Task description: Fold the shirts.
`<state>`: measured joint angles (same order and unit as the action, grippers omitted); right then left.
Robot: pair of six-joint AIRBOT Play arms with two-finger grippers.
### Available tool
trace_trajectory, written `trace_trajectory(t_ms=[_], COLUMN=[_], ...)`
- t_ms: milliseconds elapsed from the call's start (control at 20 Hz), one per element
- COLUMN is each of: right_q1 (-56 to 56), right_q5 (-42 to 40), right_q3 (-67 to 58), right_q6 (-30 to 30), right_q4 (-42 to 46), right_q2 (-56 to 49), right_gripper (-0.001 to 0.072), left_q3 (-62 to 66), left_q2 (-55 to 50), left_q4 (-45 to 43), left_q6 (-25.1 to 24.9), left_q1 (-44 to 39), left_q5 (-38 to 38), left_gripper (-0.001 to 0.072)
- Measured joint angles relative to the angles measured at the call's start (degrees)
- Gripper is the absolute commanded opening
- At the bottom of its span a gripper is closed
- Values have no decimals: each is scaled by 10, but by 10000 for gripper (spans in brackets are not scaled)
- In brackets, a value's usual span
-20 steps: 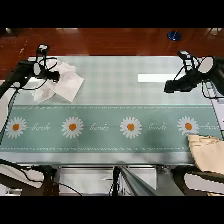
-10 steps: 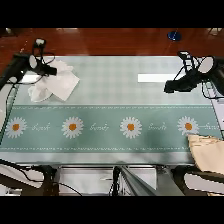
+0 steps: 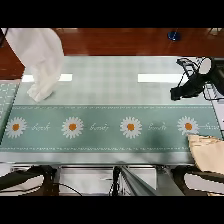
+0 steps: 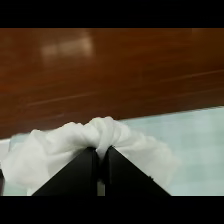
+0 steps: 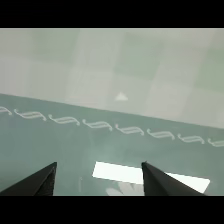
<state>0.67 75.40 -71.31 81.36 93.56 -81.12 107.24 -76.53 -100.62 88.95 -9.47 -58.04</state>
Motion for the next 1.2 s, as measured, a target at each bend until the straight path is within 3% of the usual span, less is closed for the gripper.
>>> trace_trajectory(t_ms=[350,800,850,950,1100,1200], right_q1=[0,11,18,36,71,94], right_q5=[72,88,89,89,90,88], right_q3=[0,0,0,0,0,0], right_q6=[16,22,23,28,34,36], right_q4=[92,122,125,123,106,85], right_q2=[0,0,0,0,0,0], right_gripper=[601,601,601,601,601,601], left_q3=[10,10,10,9,14,25], left_q2=[50,-140,-167,-214,-247,-244], left_q4=[80,101,103,105,82,23], left_q6=[3,4,4,2,2,2], left_q1=[-186,-414,-432,-458,-467,-451], left_q5=[-9,4,8,15,4,-34], left_gripper=[30,33,120,663,679,670])
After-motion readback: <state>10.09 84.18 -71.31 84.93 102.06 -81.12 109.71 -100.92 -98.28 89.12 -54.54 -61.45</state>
